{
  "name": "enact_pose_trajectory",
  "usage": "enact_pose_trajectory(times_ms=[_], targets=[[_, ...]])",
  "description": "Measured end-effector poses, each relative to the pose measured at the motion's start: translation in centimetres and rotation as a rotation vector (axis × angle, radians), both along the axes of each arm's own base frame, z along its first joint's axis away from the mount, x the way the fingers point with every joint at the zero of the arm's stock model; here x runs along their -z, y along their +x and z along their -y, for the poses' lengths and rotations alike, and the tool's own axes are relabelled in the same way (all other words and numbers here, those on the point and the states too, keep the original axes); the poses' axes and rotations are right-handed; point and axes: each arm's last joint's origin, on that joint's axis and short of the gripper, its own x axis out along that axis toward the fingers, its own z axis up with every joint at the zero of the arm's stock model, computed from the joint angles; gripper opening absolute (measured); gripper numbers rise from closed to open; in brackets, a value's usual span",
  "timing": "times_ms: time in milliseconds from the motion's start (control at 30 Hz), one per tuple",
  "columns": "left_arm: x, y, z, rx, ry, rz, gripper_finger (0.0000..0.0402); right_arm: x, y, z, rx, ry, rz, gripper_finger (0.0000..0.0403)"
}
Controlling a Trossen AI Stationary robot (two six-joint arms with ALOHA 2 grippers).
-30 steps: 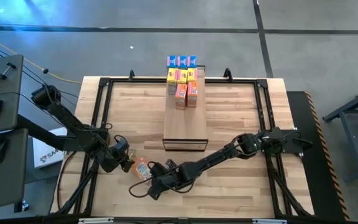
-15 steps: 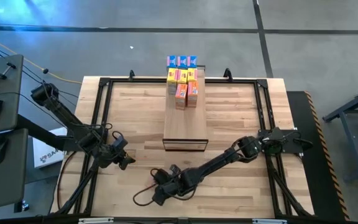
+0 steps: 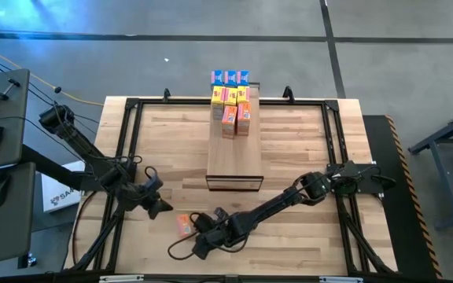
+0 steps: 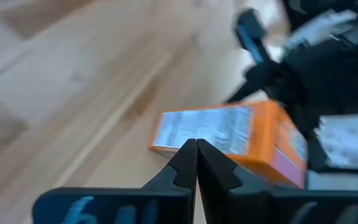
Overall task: Stack cereal on shelf
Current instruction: Put the orange cereal box on the shelf aligned with the orange cereal boxes
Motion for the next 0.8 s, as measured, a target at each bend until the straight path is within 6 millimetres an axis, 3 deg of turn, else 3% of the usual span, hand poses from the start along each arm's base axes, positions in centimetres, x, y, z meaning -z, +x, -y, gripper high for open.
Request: enact_pose_trajectory(times_ms=[200,433,600,800], targets=[[-0.9,0.2,0.5,0.139,0.033,0.079,0.0003,-0.6,-0.1,-0.6,-0.044,0.003,-0.005,0.0],[-3.1,0.1,0.6,0.231,0.088,0.071,0.0003,-3.5,-0.5,-1.8,-0.055,-0.012,0.011,0.0],[-3.0,-0.6,1.4,0.347,0.048,0.028,0.0003,-4.0,0.0,-1.9,-0.079,-0.02,0.066,0.0],[-2.8,-1.5,1.9,0.307,0.041,-0.002,0.0003,-4.1,0.5,-1.2,-0.038,-0.042,0.092,0.0]])
